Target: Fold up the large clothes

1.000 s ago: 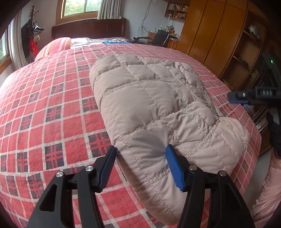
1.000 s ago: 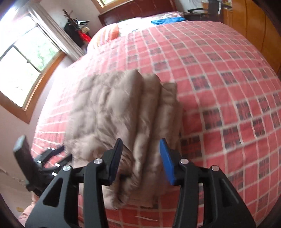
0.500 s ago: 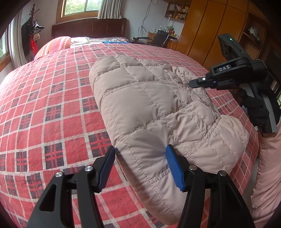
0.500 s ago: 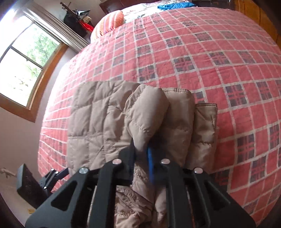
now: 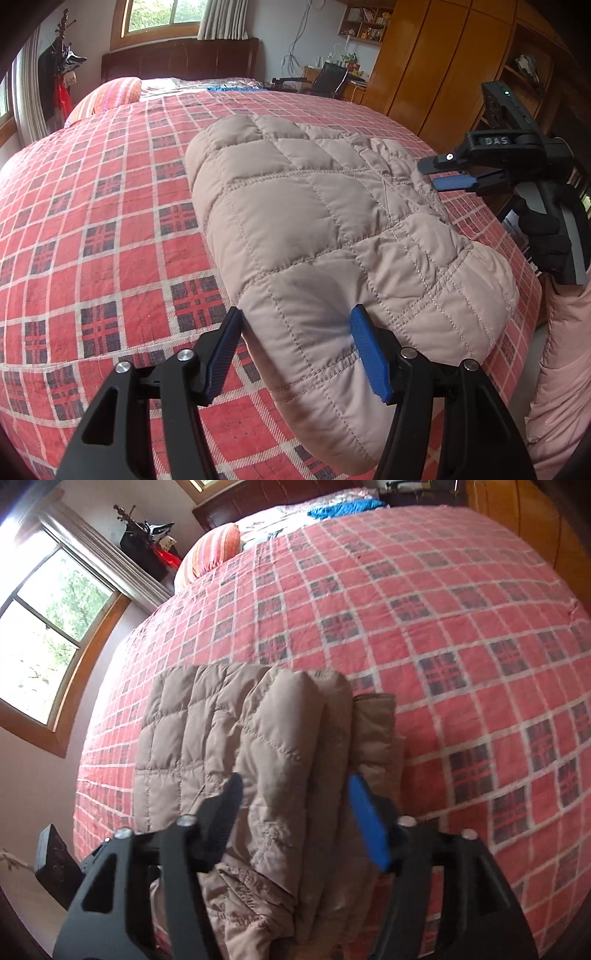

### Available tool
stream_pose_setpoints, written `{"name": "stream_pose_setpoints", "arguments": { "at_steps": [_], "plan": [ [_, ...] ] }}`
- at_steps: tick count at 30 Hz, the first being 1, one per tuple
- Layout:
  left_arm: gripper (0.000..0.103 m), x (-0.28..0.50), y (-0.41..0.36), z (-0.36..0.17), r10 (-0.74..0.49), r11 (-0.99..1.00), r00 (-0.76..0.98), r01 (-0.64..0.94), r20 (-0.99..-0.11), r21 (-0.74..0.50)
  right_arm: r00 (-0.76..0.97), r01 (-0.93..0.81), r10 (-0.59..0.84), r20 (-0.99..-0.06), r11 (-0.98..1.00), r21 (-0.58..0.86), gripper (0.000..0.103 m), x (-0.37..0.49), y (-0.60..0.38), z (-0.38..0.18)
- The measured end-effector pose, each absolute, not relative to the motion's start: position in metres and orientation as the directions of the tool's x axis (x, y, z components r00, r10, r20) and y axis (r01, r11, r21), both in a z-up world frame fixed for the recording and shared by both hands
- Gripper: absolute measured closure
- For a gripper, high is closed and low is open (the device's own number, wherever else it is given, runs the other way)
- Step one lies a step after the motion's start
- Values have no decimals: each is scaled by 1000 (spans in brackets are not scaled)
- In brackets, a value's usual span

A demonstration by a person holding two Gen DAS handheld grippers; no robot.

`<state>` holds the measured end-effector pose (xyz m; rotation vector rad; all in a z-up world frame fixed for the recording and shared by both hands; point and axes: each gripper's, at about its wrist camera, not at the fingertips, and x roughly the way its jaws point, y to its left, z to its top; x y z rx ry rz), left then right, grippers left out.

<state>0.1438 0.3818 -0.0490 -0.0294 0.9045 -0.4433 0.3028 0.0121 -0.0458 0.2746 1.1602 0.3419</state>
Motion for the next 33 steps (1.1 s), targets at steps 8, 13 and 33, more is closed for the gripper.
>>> {"name": "stream_pose_setpoints", "arguments": {
  "at_steps": [8, 13, 33],
  "plan": [
    [40, 144, 383, -50, -385, 911, 536, 353, -751, -216, 254, -107, 410, -876, 912, 395, 43, 317, 24, -72],
    [40, 146, 393, -44, -396, 913, 536, 319, -746, -255, 247, -138, 467, -849, 884, 446, 79, 312, 31, -73],
    [40, 179, 387, -47, -416, 909, 501, 256, -759, -330, 316, -99, 492, -811, 868, 487, 90, 286, -22, -68]
  ]
}}
